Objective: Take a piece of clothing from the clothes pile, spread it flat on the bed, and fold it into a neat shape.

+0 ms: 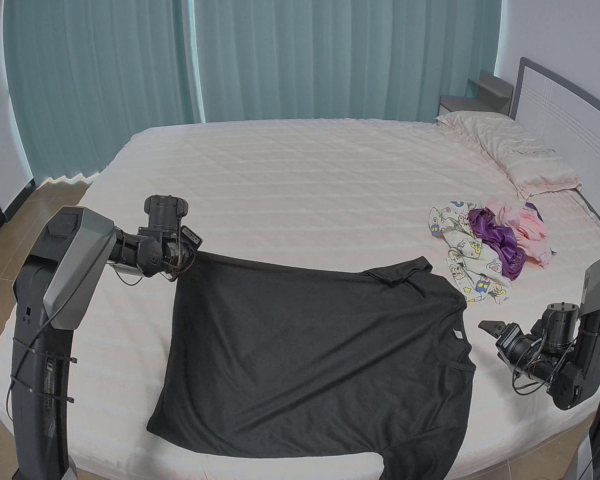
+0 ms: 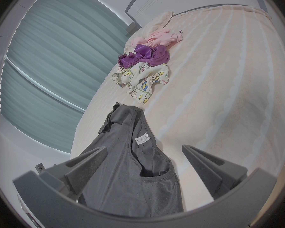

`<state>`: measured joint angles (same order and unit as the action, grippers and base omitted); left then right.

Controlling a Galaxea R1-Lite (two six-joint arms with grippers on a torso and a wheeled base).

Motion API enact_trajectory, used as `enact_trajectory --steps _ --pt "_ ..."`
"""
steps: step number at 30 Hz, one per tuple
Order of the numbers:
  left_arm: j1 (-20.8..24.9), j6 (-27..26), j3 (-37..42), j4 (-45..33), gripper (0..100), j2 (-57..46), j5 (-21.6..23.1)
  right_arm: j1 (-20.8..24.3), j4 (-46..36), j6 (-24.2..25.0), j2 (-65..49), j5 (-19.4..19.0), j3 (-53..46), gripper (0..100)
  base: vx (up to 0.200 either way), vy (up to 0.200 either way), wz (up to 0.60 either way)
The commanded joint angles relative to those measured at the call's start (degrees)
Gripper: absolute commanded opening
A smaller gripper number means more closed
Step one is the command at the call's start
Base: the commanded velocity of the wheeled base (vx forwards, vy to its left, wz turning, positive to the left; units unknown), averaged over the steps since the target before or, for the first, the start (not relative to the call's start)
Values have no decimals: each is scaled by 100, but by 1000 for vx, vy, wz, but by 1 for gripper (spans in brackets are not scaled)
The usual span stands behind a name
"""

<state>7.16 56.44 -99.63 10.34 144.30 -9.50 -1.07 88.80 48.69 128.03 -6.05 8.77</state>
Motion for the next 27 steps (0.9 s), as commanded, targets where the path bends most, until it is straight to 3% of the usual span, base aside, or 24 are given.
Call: enact_trajectory --steps 1,22,23,27 --pt "-153 -10 -768 -392 0 687 -35 37 6 0 3 -2 2 100 0 0 0" --pt "-575 25 -1032 -533 0 845 18 125 76 18 12 16 2 100 0 0 0" --pt "-575 25 -1032 -533 100 845 18 125 76 18 12 16 2 100 0 0 0" --pt "-601 25 -1023 -612 100 819 88 125 76 18 3 16 -6 100 0 0 0"
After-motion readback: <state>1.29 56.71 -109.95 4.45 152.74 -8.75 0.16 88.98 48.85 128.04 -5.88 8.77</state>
